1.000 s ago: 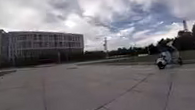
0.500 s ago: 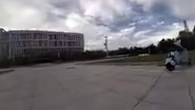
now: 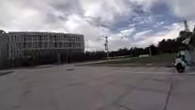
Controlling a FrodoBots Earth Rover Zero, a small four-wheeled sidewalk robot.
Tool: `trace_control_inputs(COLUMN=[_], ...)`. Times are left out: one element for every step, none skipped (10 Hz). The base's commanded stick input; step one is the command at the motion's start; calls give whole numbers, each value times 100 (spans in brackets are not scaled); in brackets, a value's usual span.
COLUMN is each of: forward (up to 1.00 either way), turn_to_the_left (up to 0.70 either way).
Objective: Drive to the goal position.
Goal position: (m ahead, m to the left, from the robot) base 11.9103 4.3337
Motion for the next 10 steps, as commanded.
trace_control_inputs(forward=[100, 100, 100, 100, 100, 100, 100, 100, 100, 100], turn_to_the_left=[0, 0, 0, 0, 2, 10, 2, 0, 0, 0])
